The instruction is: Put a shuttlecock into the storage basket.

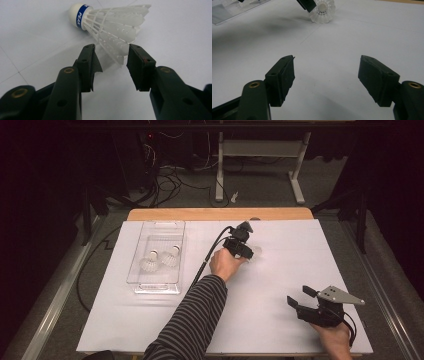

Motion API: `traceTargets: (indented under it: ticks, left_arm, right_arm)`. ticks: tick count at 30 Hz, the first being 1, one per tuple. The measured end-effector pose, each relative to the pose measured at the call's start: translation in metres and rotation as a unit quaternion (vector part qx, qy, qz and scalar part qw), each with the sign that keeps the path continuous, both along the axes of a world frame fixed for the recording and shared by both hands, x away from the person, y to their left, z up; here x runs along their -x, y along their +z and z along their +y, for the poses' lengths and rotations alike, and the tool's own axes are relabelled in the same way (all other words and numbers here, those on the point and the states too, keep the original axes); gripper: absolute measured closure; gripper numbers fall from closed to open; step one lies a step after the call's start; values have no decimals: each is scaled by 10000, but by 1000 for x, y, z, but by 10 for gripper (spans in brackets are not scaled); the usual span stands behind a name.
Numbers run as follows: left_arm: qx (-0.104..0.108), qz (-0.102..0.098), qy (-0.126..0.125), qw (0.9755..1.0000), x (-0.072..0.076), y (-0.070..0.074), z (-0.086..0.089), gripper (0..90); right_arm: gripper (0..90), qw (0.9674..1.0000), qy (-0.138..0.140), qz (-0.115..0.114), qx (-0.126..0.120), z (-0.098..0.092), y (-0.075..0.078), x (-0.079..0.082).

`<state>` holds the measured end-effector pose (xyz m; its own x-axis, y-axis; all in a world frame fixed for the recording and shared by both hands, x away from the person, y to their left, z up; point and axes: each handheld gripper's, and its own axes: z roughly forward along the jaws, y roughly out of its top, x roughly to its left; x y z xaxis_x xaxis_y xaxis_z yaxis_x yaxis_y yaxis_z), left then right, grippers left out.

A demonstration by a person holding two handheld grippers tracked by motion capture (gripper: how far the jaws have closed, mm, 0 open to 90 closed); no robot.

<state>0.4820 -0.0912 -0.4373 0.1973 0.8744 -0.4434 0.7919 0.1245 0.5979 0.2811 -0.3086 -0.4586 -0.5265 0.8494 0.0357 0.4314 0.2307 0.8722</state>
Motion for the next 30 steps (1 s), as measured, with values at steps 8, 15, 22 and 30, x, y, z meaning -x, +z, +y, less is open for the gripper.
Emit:
traceTargets:
  ticks: [8,15,22,30]
  left_arm:
    - [-3,-7,-12,10000,-1,-1,1,640]
    - [-8,55,8,10000,-1,-3,1,682]
    - [-69,35,-5,10000,-2,-4,2,726]
    - [-144,39,0,9999,-2,-4,4,781]
  right_arm:
    - [300,10000,1,-1,5,0,0,0]
    - [300,10000,24,-23,37,0,0,0]
    - [300,10000,23,-20,40,0,0,0]
    - [300,10000,22,-19,31,0,0,0]
